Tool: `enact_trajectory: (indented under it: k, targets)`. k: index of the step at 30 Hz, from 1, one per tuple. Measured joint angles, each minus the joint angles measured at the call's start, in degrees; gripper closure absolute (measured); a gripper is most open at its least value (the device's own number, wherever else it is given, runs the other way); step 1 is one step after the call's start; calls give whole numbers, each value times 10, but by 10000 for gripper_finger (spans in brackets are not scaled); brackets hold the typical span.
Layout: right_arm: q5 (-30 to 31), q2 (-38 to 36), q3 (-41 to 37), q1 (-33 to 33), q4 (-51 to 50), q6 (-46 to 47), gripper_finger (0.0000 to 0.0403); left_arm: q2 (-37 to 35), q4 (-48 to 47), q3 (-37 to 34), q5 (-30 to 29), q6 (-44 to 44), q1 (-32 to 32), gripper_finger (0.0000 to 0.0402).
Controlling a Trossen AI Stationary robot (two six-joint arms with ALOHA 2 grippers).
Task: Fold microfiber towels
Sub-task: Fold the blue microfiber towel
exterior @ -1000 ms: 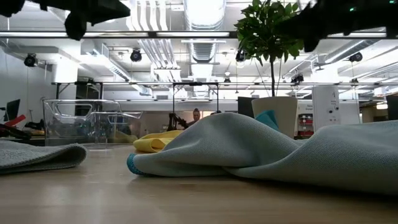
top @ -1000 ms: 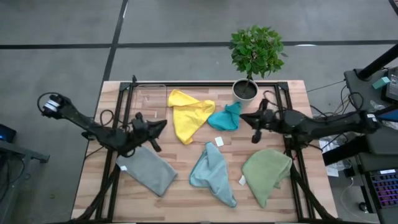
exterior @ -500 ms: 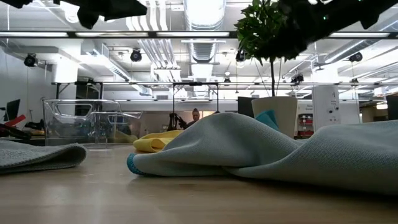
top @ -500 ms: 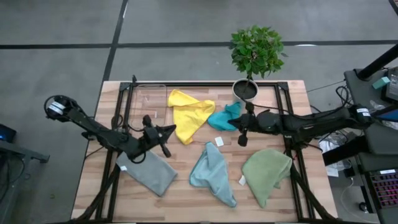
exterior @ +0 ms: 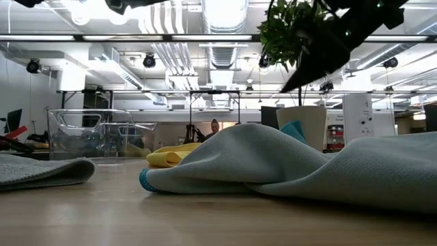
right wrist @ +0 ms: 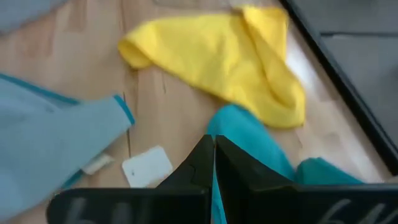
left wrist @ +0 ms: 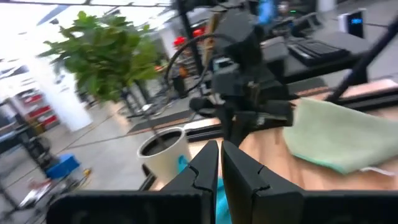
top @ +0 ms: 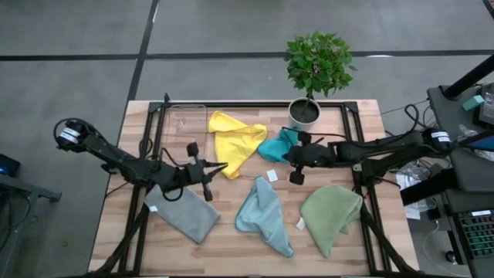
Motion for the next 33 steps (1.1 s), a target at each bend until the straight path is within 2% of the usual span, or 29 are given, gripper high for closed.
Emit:
enact_trajectory:
  k: [5,12,17,21,27,30,33]
  targets:
    - [0,39,15,-7,-23,18,369,0,0,0,8,40,9,395]
    - [-2,97,24,-34,-39,40,286,0,8,0,9,109,24,395]
    - [-3,142,24,-47,-37,24,234,1,8,-3,9,114,33,395]
    - [-4,177,23,-52,-23,13,213,2,7,-3,9,114,35,395]
    - [0,213,23,-58,4,9,220,2,6,-3,9,114,35,395]
    - [0,220,23,-62,8,10,251,2,7,-3,9,113,35,395]
    - [0,220,23,-63,9,10,300,2,6,-3,9,113,35,395]
